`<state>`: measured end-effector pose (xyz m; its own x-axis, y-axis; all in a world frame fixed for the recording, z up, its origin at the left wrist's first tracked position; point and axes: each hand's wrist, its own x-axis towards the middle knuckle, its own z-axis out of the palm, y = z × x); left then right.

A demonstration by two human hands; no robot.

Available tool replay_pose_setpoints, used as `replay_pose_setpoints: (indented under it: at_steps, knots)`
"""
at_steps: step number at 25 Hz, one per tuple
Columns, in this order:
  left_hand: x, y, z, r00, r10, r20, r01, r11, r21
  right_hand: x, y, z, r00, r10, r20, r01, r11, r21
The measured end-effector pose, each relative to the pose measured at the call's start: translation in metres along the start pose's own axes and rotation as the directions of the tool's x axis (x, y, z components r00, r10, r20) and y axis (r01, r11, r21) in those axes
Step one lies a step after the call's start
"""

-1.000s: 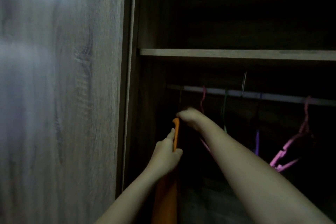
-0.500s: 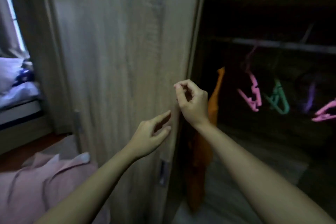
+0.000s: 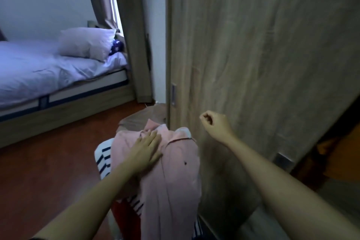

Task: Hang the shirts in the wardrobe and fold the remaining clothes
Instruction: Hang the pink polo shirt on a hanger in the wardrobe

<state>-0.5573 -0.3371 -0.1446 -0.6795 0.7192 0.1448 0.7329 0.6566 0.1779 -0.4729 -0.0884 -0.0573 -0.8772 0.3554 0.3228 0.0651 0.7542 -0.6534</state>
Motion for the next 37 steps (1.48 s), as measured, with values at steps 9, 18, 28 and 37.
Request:
replay_pose_setpoints:
  at_steps: [9, 18, 28, 37]
  knots:
    - [-0.001, -0.039, 0.037, 0.996, 0.077, -0.04, -0.071, 0.988, 0.141, 0.078, 0.025, 0.125, 0.83, 0.475, 0.292, -0.414, 0.876, -0.249]
    - [0.002, -0.048, 0.054, 0.973, 0.172, -0.154, -0.131, 0.96, 0.249, 0.109, 0.044, 0.11, 0.962, 0.244, 0.124, -0.196, 0.93, -0.31]
    - [0.087, 0.015, -0.089, 0.958, -0.013, -0.287, -0.07, 0.958, -0.278, 0.033, -0.054, 0.006, 0.899, -0.434, 0.051, 0.421, 0.828, -0.371]
    - [0.052, -0.006, -0.104, 0.997, 0.075, -0.003, -0.075, 0.995, -0.073, -0.002, -0.068, -0.038, 0.899, -0.422, 0.116, 0.403, 0.695, -0.595]
